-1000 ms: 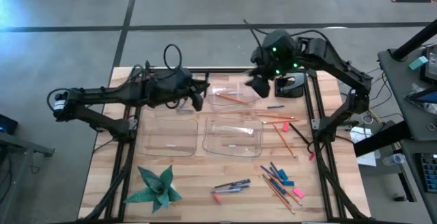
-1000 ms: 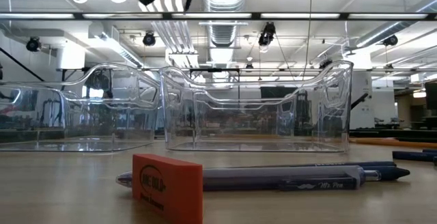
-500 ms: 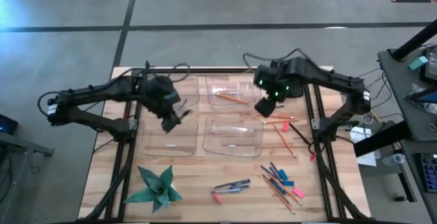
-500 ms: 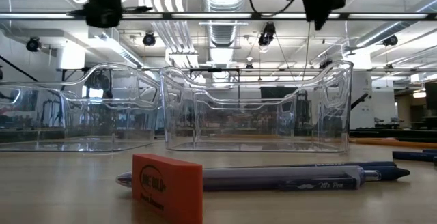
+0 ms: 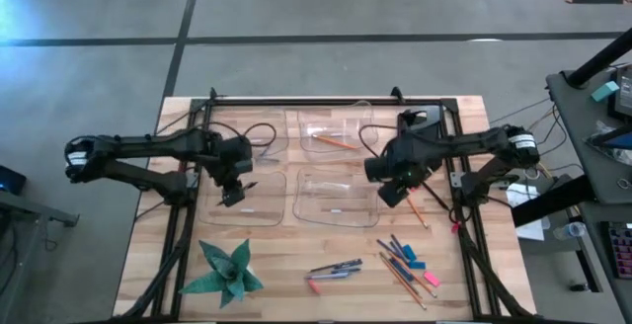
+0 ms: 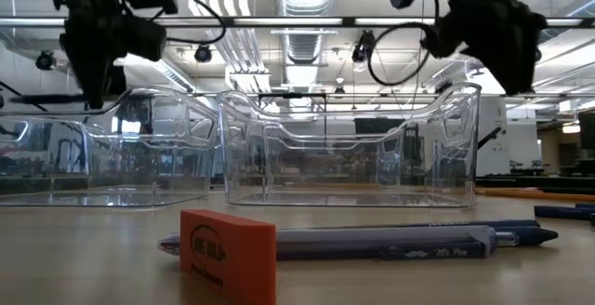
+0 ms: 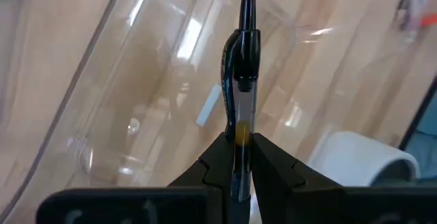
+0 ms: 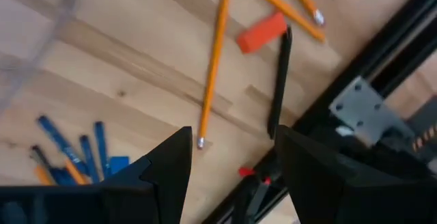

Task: Sort crayons/erasers/pens/pencils in bins
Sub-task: Put the black pen into the bottom left transparent bin

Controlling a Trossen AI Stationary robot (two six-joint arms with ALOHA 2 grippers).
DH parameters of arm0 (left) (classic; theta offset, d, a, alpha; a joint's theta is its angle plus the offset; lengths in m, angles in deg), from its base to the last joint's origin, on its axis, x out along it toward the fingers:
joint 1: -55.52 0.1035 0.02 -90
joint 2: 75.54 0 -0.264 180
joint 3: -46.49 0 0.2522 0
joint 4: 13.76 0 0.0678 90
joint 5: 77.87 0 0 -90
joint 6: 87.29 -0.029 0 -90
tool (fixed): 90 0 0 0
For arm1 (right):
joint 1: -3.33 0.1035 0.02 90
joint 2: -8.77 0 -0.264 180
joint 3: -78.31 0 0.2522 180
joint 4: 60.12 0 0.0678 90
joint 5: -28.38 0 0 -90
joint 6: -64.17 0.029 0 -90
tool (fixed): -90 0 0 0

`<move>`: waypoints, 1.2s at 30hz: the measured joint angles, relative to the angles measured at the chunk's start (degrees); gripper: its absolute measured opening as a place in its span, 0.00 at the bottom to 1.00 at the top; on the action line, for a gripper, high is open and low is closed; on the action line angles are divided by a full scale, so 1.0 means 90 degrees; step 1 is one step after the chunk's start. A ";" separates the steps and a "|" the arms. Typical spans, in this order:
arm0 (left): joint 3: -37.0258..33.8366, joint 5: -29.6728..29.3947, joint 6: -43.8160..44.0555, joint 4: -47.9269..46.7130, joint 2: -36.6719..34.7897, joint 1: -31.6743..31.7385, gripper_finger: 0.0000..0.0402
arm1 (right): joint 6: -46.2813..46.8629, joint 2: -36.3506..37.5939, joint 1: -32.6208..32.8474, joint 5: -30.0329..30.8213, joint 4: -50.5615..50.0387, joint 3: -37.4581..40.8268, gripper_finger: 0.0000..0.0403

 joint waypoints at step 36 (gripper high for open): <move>-0.0897 -0.1011 0.0083 0.1105 0.1496 -0.0588 0.06 | 0.0005 0.0007 0.0385 -0.0330 0.2835 0.2437 0.50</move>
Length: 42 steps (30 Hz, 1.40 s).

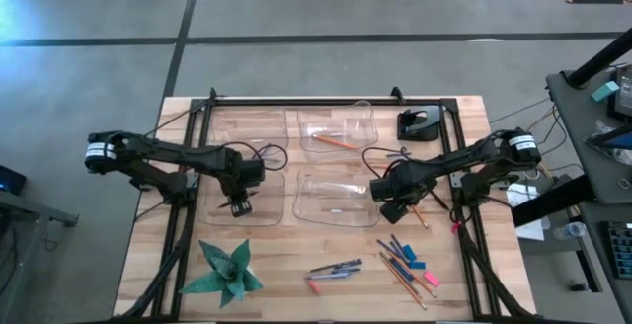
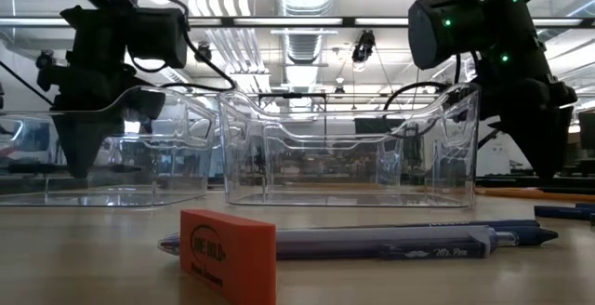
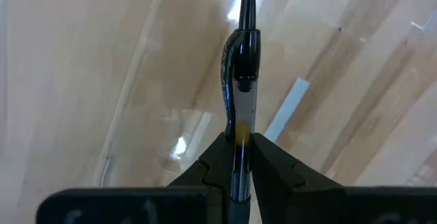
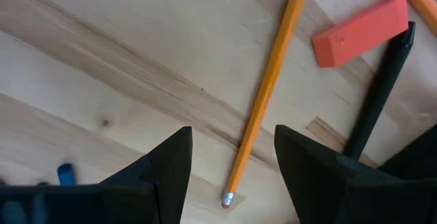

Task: Sort crayons/erasers/pens/pencils in bins
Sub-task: Put the black pen into the bottom left transparent bin, then put the orange pencil into the top right transparent bin

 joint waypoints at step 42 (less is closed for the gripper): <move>0.1899 0.0142 0.1366 0.0070 -0.1705 -0.0002 0.29 | -0.0468 0.0987 0.0000 0.0175 0.0453 0.0197 0.50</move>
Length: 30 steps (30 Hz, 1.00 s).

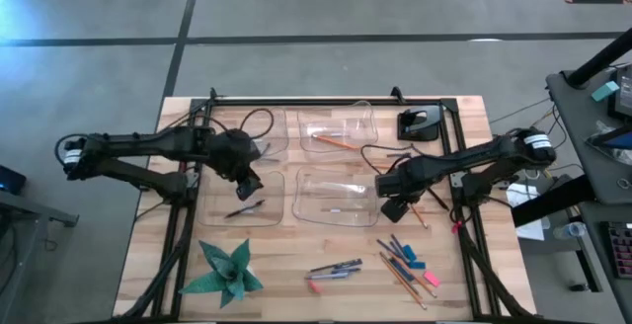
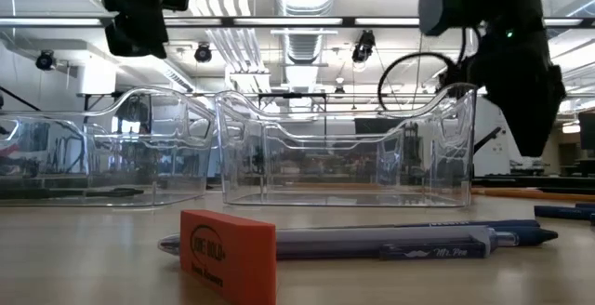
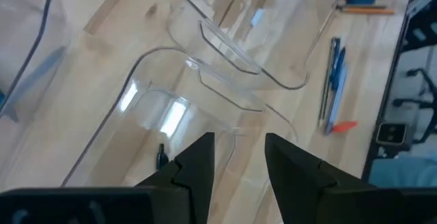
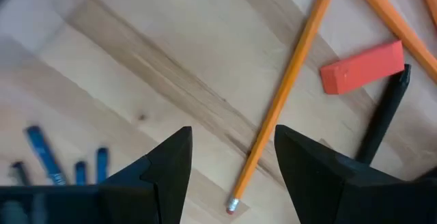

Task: Sort crayons/erasers/pens/pencils in bins
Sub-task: Put the orange pencil into the top right transparent bin

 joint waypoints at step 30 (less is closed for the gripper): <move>0.1763 -0.0500 0.0097 0.0620 -0.0138 -0.0002 0.29 | 0.1519 0.0684 -0.0015 0.0228 0.1653 0.2047 0.22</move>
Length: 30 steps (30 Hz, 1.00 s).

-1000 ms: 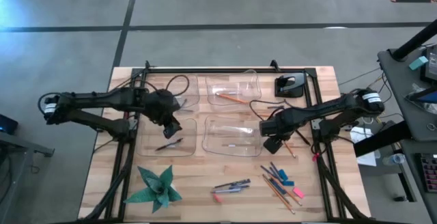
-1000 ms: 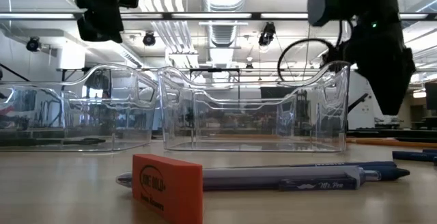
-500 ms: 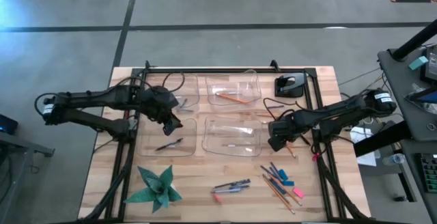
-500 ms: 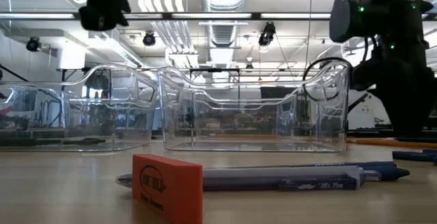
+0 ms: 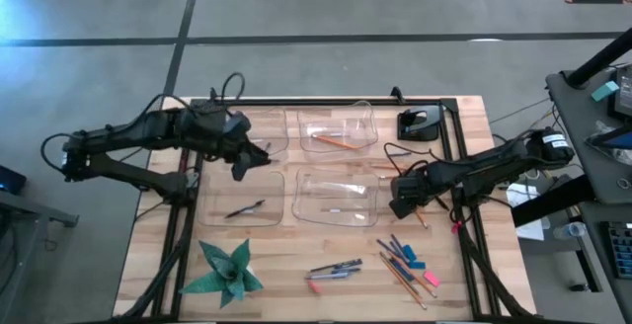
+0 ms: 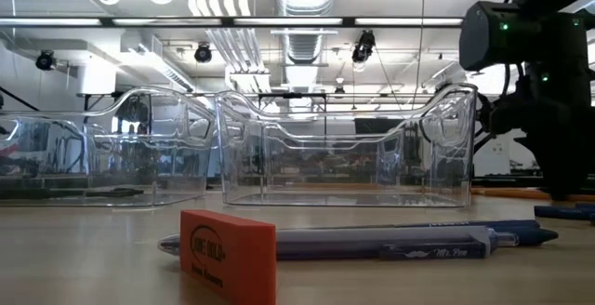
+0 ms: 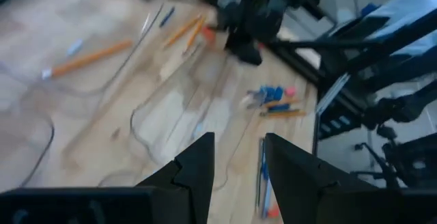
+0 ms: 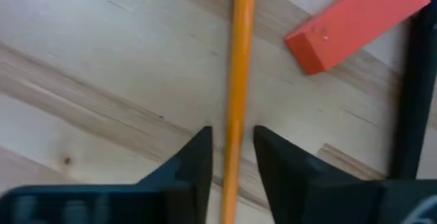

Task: Sort crayons/erasers/pens/pencils in bins
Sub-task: Put the orange pencil into the top right transparent bin

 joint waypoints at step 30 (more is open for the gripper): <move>-0.0059 -0.0548 -0.0768 0.0747 0.0053 0.0007 0.29 | 0.0204 0.1106 0.0011 0.2864 -0.0628 -0.1557 0.03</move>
